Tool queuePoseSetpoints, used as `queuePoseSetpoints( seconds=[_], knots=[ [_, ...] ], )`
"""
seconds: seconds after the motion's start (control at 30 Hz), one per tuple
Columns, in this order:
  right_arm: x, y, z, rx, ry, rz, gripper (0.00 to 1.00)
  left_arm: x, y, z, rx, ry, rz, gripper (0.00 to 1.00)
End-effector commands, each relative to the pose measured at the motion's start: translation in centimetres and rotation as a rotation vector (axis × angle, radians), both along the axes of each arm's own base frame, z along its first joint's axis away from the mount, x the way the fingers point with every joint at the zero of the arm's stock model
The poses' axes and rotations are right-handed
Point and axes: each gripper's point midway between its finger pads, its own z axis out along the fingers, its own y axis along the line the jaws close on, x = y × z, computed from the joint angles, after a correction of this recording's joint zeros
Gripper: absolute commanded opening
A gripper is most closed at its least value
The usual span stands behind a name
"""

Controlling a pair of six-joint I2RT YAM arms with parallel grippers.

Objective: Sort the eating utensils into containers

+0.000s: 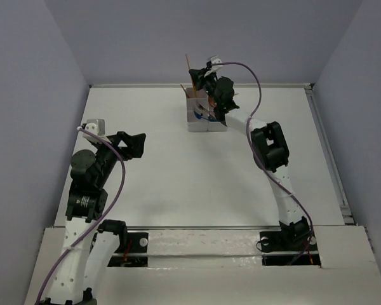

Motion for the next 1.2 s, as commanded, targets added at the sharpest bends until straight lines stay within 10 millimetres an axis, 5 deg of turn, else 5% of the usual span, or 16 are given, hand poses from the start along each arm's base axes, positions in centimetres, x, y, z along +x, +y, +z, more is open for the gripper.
queuePoseSetpoints(
  seconds=[0.0, 0.1, 0.27, 0.5, 0.53, 0.6, 0.63, 0.73, 0.77, 0.8, 0.83, 0.97, 1.0, 1.07, 1.13, 1.17],
  knots=[
    [0.1, -0.6, 0.6, 0.019, -0.054, -0.012, 0.06, 0.1, -0.1, 1.0, 0.004, -0.045, -0.014, 0.99],
    [0.1, -0.6, 0.3, 0.018, -0.051, -0.013, 0.09, 0.2, -0.1, 1.4, 0.003, -0.063, -0.015, 0.99],
    [-0.3, -1.1, 1.6, 0.026, -0.061, 0.001, 0.43, 0.1, -0.1, 1.5, 0.003, -0.068, -0.015, 0.99],
    [-1.6, -1.4, 3.2, 0.03, -0.062, 0.018, 0.61, -0.2, -0.1, 1.9, -0.001, -0.086, -0.014, 0.99],
    [-2.4, -1.6, 5.0, 0.046, -0.08, 0.028, 0.63, -0.3, 0.0, 2.1, -0.001, -0.092, -0.012, 0.99],
    [-3.4, -1.8, 5.5, 0.05, -0.071, 0.044, 0.66, -0.5, 0.0, 2.3, -0.002, -0.1, -0.009, 0.99],
    [-4.6, -2.0, 7.9, 0.072, -0.098, 0.061, 0.67, -0.7, 0.1, 2.5, -0.003, -0.107, -0.006, 0.99],
    [-6.7, -2.6, 8.9, 0.078, -0.086, 0.085, 0.75, -1.0, 0.4, 3.0, -0.004, -0.126, 0.01, 0.99],
    [-8.3, -3.3, 11.8, 0.107, -0.118, 0.091, 0.79, -1.1, 0.6, 3.1, -0.003, -0.131, 0.017, 0.99],
    [-9.1, -3.7, 10.7, 0.107, -0.09, 0.091, 0.84, -1.2, 0.7, 3.1, -0.002, -0.133, 0.022, 0.99],
    [-10.0, -3.9, 11.3, 0.121, -0.091, 0.102, 1.0, -1.4, 0.8, 3.4, -0.004, -0.145, 0.03, 0.99],
    [-13.7, -5.7, 13.9, 0.149, -0.065, 0.105, 1.0, -1.8, 0.5, 3.6, -0.003, -0.159, 0.012, 0.99],
    [-15.3, -6.6, 16.1, 0.165, -0.079, 0.102, 1.0, -1.9, 0.5, 3.6, -0.002, -0.163, 0.007, 0.99],
    [-16.6, -7.8, 15.9, 0.178, -0.034, 0.076, 1.0, -2.0, 0.3, 3.6, 0.001, -0.17, -0.005, 0.99],
    [-19.2, -9.1, 18.0, 0.195, -0.021, 0.074, 1.0, -2.2, 0.2, 3.8, 0.0, -0.181, -0.01, 0.99],
    [-19.9, -9.3, 17.2, 0.195, 0.013, 0.078, 1.0, -2.2, 0.2, 3.9, -0.002, -0.183, -0.011, 0.99]
  ],
)
